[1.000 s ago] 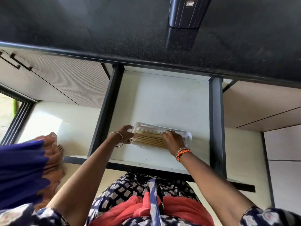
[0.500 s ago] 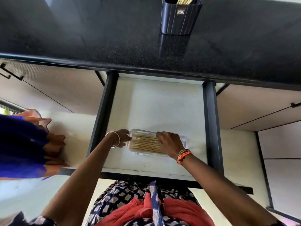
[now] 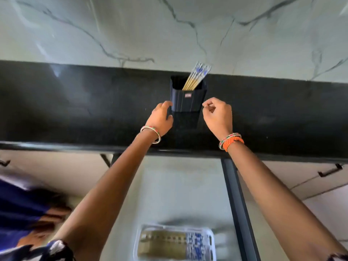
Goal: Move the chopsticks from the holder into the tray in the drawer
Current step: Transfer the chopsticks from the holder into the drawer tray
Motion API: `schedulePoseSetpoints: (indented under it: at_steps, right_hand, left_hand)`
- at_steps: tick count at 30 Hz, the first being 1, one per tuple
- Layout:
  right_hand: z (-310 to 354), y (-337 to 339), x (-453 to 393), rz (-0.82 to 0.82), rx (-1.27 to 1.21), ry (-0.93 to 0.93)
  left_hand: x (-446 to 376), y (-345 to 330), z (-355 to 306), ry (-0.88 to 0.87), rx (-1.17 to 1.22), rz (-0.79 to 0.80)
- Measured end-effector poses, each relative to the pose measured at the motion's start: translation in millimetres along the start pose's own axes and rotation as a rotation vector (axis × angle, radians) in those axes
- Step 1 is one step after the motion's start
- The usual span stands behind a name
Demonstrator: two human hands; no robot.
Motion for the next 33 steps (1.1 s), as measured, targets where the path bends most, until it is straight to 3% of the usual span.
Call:
schedulePoseSetpoints:
  at_steps: [7,10,13,23,33]
  right_hand:
    - [-73,-39,-112,-0.021,-0.131,-0.306]
    - [-102,-62,-140,0.029,-0.151,-0.383]
    - [-122,-85,-159,0.061,-0.289,-0.473]
    - [-142,-96,-188,0.0,-0.195,-0.271]
    - [-128,-76,-185,-0.094,-0.158,-0.258]
  left_hand:
    - [-113,-9,-44,-0.212,-0.303,0.026]
    - [-141,-22,-37,-0.226,-0.44,0.074]
    - [-152,-34,-21,-0.177,-0.38,0.125]
    - [-160,-40,-19,-0.107,-0.25,0.017]
    - [-159,-42,-22,-0.039,-0.289,0.032]
Point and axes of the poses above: each hand's wrist, its own x-axis away from the middle knuckle, its own y-axis out of the back of the hand, z = x × y, the point moved 4 cm from there along -x, towards the middle knuckle, and after that the axes turned 14 degrees about y, right-handed, at the moved point
